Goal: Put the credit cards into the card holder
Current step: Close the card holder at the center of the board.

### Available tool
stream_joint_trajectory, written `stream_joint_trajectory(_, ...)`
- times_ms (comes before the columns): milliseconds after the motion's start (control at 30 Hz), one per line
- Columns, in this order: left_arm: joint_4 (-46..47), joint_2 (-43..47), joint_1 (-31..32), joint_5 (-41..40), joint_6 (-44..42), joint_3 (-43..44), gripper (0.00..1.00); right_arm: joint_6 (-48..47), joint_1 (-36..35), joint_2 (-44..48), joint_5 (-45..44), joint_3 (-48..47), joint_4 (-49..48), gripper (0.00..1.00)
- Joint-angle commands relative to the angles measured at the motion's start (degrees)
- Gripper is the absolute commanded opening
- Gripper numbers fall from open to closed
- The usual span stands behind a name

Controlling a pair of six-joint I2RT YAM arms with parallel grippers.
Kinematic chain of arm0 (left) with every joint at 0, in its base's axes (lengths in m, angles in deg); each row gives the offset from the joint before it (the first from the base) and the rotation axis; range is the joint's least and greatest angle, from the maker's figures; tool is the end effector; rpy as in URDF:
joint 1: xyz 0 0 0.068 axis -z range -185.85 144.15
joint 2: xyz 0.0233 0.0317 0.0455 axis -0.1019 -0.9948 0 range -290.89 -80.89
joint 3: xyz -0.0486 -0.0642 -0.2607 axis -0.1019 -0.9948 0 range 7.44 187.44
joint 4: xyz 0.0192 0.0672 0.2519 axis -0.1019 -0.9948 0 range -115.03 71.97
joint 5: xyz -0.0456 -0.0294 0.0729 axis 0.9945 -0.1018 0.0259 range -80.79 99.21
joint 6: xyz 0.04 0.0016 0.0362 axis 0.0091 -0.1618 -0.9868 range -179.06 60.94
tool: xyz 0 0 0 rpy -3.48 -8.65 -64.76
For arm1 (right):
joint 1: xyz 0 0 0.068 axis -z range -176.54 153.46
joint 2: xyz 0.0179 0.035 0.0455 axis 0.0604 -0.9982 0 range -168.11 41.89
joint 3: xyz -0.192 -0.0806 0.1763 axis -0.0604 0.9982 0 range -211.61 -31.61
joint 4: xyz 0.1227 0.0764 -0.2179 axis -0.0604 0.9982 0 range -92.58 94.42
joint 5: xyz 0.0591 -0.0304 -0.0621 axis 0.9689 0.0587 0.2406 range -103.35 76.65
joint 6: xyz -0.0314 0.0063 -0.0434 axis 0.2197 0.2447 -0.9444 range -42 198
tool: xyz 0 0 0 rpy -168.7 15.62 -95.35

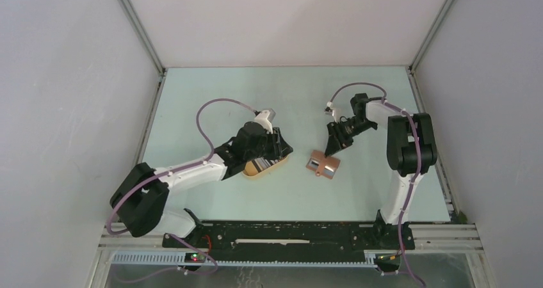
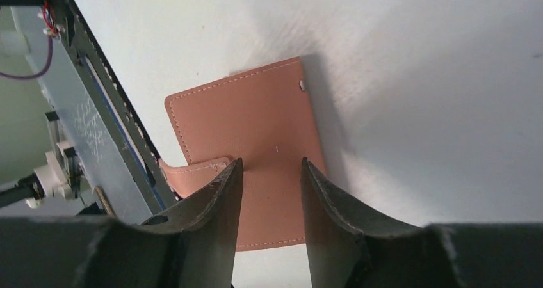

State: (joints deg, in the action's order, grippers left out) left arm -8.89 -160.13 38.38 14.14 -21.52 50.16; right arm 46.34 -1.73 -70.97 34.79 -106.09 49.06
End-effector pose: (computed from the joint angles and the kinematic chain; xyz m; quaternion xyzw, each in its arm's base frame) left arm 0.2131 -0.2117 0.2249 0.0722 0.8508 -0.3676 0.3684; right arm 0.3481 0.0582 0.1538 -0.2885 0.8663 0.3971 0.0932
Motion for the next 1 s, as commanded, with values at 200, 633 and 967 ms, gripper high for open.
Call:
stream_joint_trajectory(200, 5.82, -3.57, -0.06, 2.87, 1.38, 0.27, 0.39, -0.45, -4.03, 4.51, -7.86, 3.49, -2.42, 0.52)
stream_joint_trajectory(633, 7.16, -17.48, 3.11, 9.88, 2.16, 12.49, 0.34, 1.49, -9.04, 7.04, -17.15, 7.68, -8.67, 0.56)
stream_joint_trajectory(967, 3.73, -26.96, 5.14, 15.79, -1.07, 18.65, 0.25, 2.93, -8.54, 5.73, -13.4, 7.5, -8.42, 0.58)
